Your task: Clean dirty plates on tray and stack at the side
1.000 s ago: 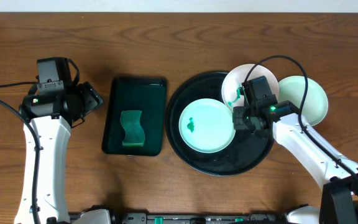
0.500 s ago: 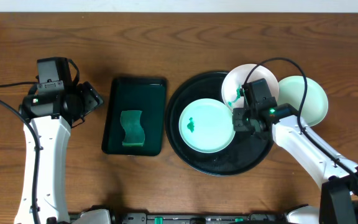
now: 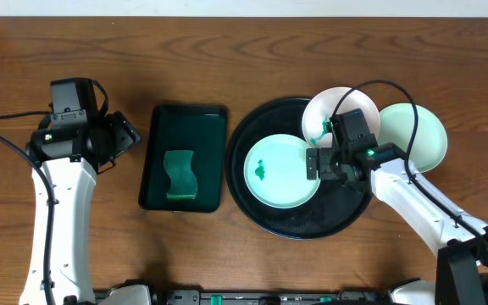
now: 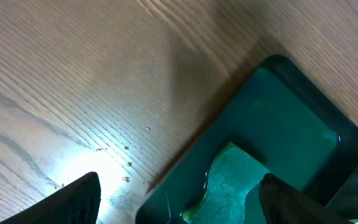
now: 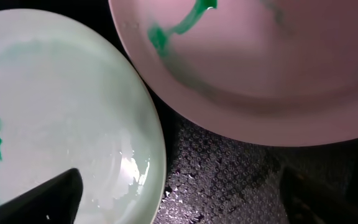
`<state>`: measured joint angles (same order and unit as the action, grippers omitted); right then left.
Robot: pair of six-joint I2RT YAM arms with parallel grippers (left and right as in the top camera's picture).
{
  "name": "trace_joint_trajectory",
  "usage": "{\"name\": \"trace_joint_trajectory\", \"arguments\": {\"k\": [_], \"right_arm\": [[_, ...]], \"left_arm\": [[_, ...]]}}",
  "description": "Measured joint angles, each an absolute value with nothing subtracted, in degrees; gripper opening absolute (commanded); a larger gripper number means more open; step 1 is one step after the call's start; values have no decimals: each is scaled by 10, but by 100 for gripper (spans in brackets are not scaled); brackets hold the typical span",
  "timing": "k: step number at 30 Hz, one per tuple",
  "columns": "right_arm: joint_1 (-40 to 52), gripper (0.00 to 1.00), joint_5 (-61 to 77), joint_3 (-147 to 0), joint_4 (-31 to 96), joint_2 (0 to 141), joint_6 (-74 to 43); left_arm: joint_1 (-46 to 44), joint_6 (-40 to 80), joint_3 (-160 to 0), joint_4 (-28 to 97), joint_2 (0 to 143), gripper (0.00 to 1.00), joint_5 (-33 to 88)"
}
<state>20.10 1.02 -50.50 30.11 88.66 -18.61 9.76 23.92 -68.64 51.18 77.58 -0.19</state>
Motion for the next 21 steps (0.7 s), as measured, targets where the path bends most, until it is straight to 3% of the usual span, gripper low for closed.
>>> {"name": "trace_joint_trajectory", "arguments": {"k": [3, 5, 12, 15, 21], "right_arm": [[201, 69, 10, -505, 301, 887, -189], [201, 59, 10, -505, 301, 887, -188], [201, 50, 10, -505, 301, 887, -187], [201, 42, 10, -505, 301, 887, -185], [201, 40, 10, -505, 301, 887, -186]], "left_arm": [[98, 239, -686, 512, 776, 82, -2], [98, 239, -686, 512, 776, 82, -2], [98, 239, -686, 512, 776, 82, -2], [98, 239, -686, 512, 776, 82, -2], [98, 239, -686, 512, 776, 82, -2]]}}
